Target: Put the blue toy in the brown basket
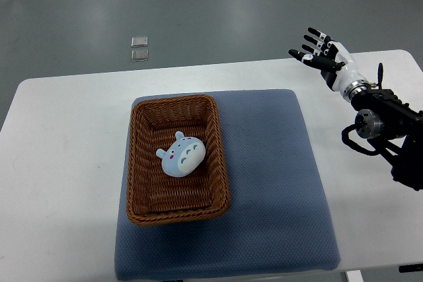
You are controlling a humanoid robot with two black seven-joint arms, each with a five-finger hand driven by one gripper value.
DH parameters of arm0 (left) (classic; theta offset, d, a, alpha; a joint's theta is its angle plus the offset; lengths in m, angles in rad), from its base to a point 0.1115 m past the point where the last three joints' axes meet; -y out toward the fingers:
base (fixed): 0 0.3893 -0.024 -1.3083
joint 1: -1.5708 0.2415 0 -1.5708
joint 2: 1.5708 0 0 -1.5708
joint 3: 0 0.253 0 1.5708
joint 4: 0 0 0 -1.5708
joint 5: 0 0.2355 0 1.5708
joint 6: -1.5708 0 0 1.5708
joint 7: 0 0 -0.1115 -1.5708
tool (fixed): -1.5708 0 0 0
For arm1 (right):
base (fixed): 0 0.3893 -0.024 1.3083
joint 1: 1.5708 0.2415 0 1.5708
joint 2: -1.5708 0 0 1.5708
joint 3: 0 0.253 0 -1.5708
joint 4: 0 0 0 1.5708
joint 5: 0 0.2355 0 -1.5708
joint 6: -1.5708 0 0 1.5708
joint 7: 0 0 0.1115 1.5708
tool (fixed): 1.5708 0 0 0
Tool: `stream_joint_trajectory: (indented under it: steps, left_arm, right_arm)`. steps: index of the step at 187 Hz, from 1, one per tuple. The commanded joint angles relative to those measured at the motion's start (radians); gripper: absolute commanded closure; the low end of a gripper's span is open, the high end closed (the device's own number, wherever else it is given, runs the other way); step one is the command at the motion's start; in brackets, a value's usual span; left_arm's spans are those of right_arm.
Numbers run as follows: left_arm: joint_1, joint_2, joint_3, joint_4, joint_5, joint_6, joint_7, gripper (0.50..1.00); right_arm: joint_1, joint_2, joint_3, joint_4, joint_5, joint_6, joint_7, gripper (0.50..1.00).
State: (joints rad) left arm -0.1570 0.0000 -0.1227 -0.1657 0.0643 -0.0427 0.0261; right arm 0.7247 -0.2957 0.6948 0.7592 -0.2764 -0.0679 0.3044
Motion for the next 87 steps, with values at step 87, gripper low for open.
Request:
stream_joint_trajectory:
  steps: [87]
  left_arm:
    - [-0.003, 0.000, 0.000, -0.002, 0.000, 0.000, 0.000, 0.500]
  right_arm:
    - [-0.060, 0.038, 0.032, 0.002, 0.022, -0.007, 0.010, 0.611]
